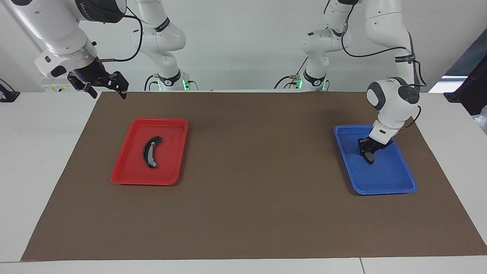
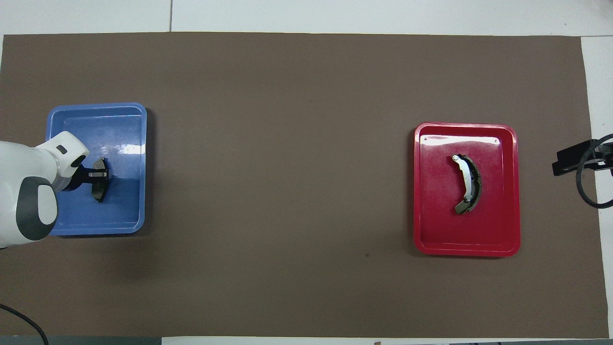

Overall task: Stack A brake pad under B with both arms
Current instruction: 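Carry the small pad to the table center and release it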

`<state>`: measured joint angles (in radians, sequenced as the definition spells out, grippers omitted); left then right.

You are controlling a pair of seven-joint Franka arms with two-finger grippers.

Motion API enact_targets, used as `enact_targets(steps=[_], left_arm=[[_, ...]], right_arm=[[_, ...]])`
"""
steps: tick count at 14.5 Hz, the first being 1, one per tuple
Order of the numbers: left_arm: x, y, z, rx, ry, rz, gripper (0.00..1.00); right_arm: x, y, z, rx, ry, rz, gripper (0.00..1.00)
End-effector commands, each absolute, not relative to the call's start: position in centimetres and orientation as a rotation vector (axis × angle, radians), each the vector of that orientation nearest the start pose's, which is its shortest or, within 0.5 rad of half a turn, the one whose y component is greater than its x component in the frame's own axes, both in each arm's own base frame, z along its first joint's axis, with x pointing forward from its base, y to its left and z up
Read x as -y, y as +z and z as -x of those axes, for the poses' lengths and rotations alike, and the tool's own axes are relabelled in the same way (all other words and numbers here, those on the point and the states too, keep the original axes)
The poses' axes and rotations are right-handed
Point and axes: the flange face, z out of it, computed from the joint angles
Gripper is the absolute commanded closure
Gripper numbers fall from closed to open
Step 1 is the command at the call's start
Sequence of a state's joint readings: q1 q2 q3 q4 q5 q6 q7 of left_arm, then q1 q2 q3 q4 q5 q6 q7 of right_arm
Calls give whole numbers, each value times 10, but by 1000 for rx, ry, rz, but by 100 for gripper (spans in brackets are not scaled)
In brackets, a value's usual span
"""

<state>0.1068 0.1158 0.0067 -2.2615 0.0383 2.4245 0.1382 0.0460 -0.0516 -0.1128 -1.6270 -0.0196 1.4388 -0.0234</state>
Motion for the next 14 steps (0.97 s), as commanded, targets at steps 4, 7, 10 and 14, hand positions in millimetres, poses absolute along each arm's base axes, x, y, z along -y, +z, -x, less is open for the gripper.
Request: enact_targets(steps=[4,7,10,14], left_arm=[[62,373,-534,-229,-36,3105,99],[156,361,-520,-219,-54,3112,99],[233,333,-506,-188,-116,3135,99],[316,314,-496,-231,-100,3134,99]], right_arm=[[40,615,-524,-45,202,3125,0],[40,615,-524,-45,202,3125,0],[40,615,-524,-43,202,3125,0],[40,615,-524,-43,202,3125,0]])
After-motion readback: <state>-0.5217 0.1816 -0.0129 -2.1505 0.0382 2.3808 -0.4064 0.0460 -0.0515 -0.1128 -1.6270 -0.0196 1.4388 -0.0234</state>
